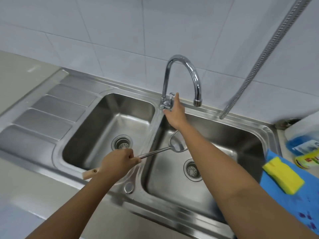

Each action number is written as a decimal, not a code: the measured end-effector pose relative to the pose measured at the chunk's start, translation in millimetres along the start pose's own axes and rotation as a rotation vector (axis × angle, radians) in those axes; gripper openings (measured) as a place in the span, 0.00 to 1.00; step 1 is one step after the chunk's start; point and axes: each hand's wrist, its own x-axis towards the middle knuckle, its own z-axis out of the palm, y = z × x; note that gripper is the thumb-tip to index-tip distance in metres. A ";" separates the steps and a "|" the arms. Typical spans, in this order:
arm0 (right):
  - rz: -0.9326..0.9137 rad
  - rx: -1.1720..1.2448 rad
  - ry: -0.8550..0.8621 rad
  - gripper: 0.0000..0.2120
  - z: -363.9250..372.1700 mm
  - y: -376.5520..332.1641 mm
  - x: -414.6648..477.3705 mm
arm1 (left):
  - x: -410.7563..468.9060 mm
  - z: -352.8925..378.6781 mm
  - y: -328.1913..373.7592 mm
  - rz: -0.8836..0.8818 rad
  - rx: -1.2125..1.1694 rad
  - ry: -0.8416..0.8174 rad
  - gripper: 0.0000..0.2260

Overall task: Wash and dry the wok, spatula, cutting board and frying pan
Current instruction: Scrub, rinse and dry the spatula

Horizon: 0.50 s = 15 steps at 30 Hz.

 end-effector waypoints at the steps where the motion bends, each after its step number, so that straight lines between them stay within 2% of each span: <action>1: 0.008 0.042 0.016 0.43 6.1 -0.7 6.5 | 2.8 -2.2 -3.8 0.000 -0.006 -0.012 0.17; 4: 0.030 0.111 0.079 0.36 16.1 1.2 15.8 | 10.2 -8.0 -10.7 0.027 -0.020 -0.035 0.17; 7: -0.012 0.051 0.109 0.27 16.5 -0.4 4.3 | 17.9 -11.9 -12.7 0.068 -0.017 -0.041 0.17; 15: 0.008 -0.064 -0.003 0.36 11.3 4.9 -35.1 | 33.8 -13.9 5.5 0.157 0.034 -0.071 0.16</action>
